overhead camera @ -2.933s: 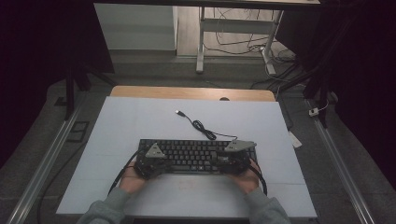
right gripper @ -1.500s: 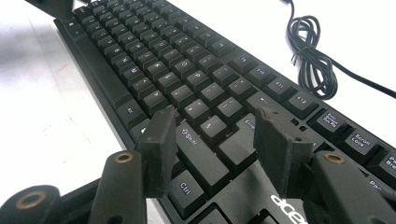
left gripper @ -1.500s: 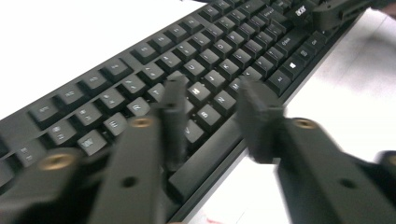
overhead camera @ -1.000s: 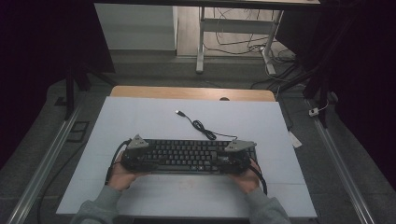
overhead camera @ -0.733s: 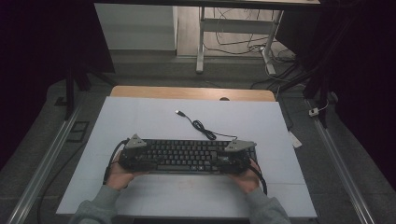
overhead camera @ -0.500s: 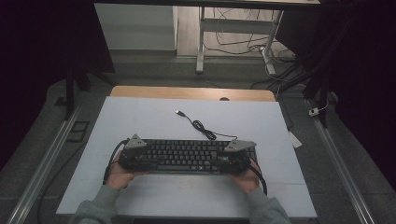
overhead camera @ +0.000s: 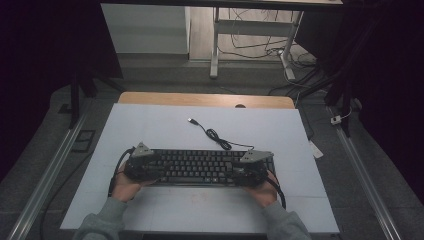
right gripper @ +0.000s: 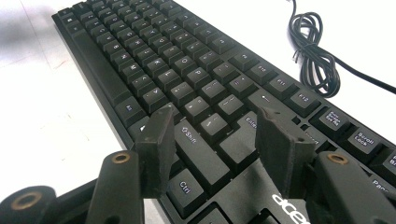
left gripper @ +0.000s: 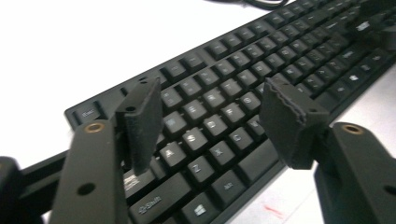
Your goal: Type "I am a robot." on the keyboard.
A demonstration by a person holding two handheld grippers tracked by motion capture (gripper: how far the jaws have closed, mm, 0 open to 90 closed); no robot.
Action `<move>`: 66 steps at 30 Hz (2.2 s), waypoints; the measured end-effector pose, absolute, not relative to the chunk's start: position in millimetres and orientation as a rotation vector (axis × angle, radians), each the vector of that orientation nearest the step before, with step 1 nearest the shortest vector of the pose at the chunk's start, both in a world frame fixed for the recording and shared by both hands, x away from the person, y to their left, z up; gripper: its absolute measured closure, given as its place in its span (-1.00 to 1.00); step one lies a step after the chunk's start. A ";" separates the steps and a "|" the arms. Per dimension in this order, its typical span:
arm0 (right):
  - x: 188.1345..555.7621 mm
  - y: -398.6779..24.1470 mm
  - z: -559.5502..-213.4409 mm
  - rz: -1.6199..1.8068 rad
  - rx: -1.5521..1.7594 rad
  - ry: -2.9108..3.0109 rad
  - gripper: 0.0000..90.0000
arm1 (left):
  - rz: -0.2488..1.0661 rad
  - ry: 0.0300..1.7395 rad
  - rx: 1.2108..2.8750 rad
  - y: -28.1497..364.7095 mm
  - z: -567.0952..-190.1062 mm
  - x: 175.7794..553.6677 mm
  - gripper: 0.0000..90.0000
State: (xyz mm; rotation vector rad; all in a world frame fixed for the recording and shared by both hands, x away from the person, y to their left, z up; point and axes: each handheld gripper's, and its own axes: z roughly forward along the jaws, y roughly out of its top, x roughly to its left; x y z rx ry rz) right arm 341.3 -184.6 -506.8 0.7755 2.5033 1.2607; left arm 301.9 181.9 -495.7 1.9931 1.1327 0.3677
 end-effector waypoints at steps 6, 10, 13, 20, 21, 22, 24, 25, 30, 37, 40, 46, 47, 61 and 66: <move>341.6 -184.7 -507.1 1.254 0.777 2.506 0.06 | 0.381 1.175 2.003 187.4 -502.1 305.4 0.18; 341.6 -184.2 -507.5 1.253 0.775 2.509 0.06 | 0.381 1.192 2.007 189.8 -504.8 306.9 0.44; 341.6 -184.2 -507.6 1.252 0.776 2.509 0.06 | 0.377 1.198 2.010 191.0 -506.4 307.9 0.61; 341.6 -183.7 -508.1 1.249 0.775 2.510 0.06 | 0.362 1.207 2.034 190.7 -511.7 310.6 0.90; 341.6 -183.7 -508.1 1.248 0.776 2.510 0.06 | 0.360 1.208 2.039 190.4 -512.5 311.1 0.94; 341.6 -183.7 -508.2 1.248 0.776 2.510 0.06 | 0.359 1.210 2.044 190.2 -513.4 311.5 0.97; 341.6 -183.6 -508.3 1.246 0.776 2.511 0.06 | 0.356 1.214 2.049 189.6 -515.1 312.3 0.98; 341.6 -183.5 -508.4 1.246 0.776 2.511 0.06 | 0.357 1.217 2.051 189.3 -515.8 312.6 0.98; 341.4 -183.0 -508.5 1.232 0.775 2.517 0.05 | 0.359 1.220 2.062 188.4 -517.9 313.6 0.98; 341.5 -183.2 -508.4 1.231 0.776 2.517 0.04 | 0.352 1.227 2.075 187.9 -520.1 314.3 0.98; 341.7 -183.3 -508.5 1.231 0.774 2.517 0.04 | 0.347 1.230 2.084 187.6 -521.4 314.9 0.98; 341.7 -183.4 -508.3 1.233 0.773 2.516 0.04 | 0.347 1.237 2.087 187.0 -522.8 315.3 0.98; 341.6 -183.4 -508.3 1.233 0.774 2.516 0.04 | 0.345 1.242 2.093 186.5 -523.5 315.5 0.98; 341.8 -183.6 -508.2 1.240 0.776 2.512 0.03 | 0.366 1.202 1.995 190.4 -511.3 309.0 0.94; 341.8 -183.8 -508.2 1.243 0.777 2.512 0.03 | 0.341 1.172 1.960 193.6 -507.4 306.8 0.62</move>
